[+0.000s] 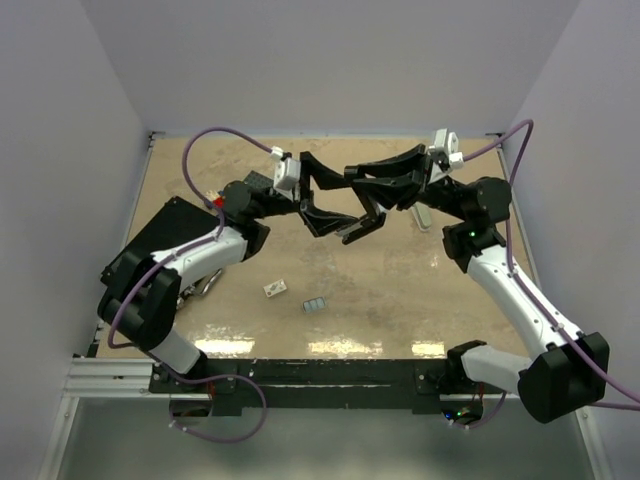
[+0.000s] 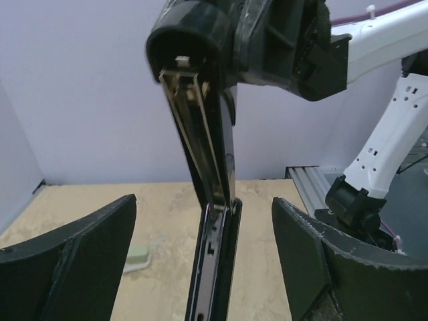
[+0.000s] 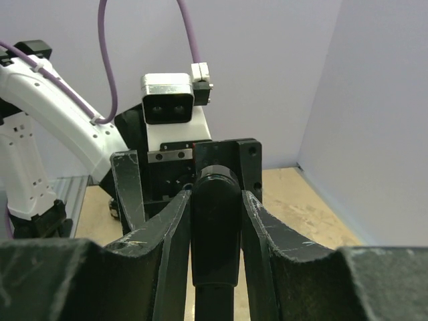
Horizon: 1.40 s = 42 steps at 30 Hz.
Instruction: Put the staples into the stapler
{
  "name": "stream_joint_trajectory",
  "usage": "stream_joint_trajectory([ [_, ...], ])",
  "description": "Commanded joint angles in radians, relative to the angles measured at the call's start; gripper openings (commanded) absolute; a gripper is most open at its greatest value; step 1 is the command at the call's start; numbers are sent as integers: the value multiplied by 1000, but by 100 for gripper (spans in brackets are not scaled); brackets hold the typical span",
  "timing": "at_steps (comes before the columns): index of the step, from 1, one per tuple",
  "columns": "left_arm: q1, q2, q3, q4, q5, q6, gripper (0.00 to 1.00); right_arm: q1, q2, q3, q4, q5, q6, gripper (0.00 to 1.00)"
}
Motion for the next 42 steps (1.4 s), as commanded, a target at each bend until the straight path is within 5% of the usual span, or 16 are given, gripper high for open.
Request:
stream_joint_trajectory([
  [1,-49,67,86,165,102,-30,85,16,-9,10,78,3,9,0],
  [19,-82,165,90,103,129,-13,51,50,-3,16,86,8,8,0],
  [26,-93,171,70,85,134,8,46,50,-2,16,87,8,6,0],
  [30,-96,159,56,54,134,36,21,50,-2,10,81,10,-2,0],
  [31,-96,145,50,48,126,47,5,50,-9,7,70,13,-11,0],
  [32,-95,138,41,38,120,59,0,50,-16,-2,54,19,-24,0],
  [42,60,4,-191,114,-61,-21,0,29,-163,-206,-62,147,-141,0],
])
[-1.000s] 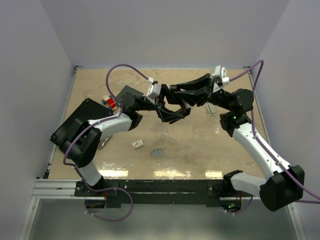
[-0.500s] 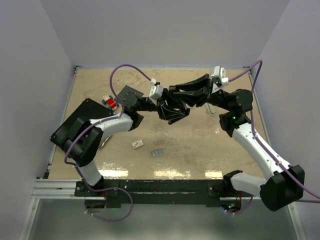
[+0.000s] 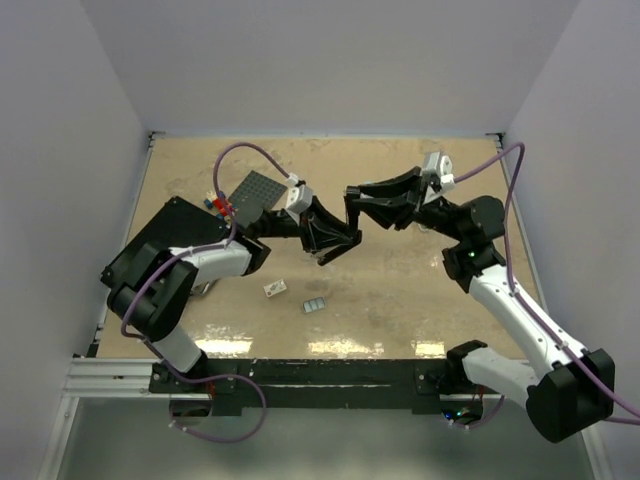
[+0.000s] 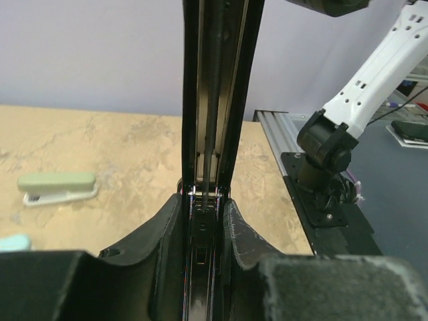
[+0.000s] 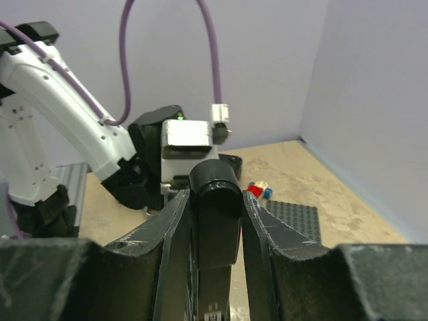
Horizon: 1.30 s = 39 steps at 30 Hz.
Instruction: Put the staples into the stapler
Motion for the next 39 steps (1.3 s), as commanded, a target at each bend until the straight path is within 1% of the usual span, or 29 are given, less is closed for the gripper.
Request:
stream_joint_trajectory([
  [1,100,-104,-80,104,-173,-46,0,-13,-85,-117,33,111,-67,0],
  [3,109,-151,-105,43,-191,3,0,-13,-100,-165,62,142,-49,0],
  [4,108,-163,-109,9,-223,26,0,-15,-102,-206,73,163,-41,0],
  [5,109,-176,-112,-55,-235,65,0,-15,-103,-226,85,169,-35,0],
  [6,108,-194,-115,-82,-246,81,0,-13,-97,-243,109,172,-25,0],
  [7,108,-202,-119,-106,-284,92,0,-15,-93,-264,113,177,-25,0],
  [9,106,-222,-122,-180,-308,139,0,-13,-79,-277,110,171,-41,0],
  [10,105,-228,-120,-215,-341,158,0,-15,-62,-283,101,171,-50,0],
  [11,97,-234,-114,-302,-367,200,0,-13,-54,-288,96,172,-56,0],
  [12,94,-240,-100,-344,-384,228,0,-13,-48,-292,96,174,-67,0],
  [13,88,-243,-90,-391,-427,257,0,-13,-35,-300,94,177,-71,0],
  [14,71,-245,-53,-506,-462,317,0,-15,-28,-303,79,194,-73,0],
  [16,57,-236,-14,-606,-571,346,0,-15,-18,-304,65,217,-76,0],
  [17,47,-231,15,-666,-597,354,0,-15,-16,-304,45,231,-73,0],
  [19,36,-210,45,-721,-691,350,0,-15,-19,-291,10,286,-68,0],
  [20,22,-191,79,-781,-720,348,0,-15,-21,-285,-39,304,-76,3],
  [21,13,-179,98,-815,-813,337,0,-13,-25,-277,-65,361,-77,5],
  [22,7,-165,116,-848,-852,318,0,-15,-30,-262,-93,384,-78,7],
  [23,-2,-133,154,-910,-881,304,0,-15,-40,-254,-144,410,-76,16],
  [24,-6,-118,173,-941,-953,279,0,-15,-47,-248,-172,435,-79,23],
  [25,-7,-101,191,-971,-982,217,0,-15,-51,-229,-203,496,-79,30],
  [26,-9,-70,219,-1017,-1004,187,0,-15,-59,-220,-270,525,-73,41],
  [27,-10,-55,228,-1031,-1021,158,0,-13,-62,-211,-307,557,-70,47],
  [28,-13,-41,236,-1042,-1079,100,0,-15,-64,-190,-344,624,-64,54],
  [29,-19,-20,245,-1057,-1107,75,0,-13,-67,-183,-408,652,-49,69],
  [31,-27,0,253,-1076,-1171,17,0,-15,-77,-163,-464,698,-42,79],
  [32,-32,20,260,-1082,-1190,-5,0,-13,-80,-156,-517,743,-38,84],
  [34,-33,40,269,-1097,-1234,-43,0,-15,-96,-150,-573,795,-33,88],
  [39,-42,105,297,-1159,-1352,-85,0,-15,-126,-168,-623,820,-33,89],
])
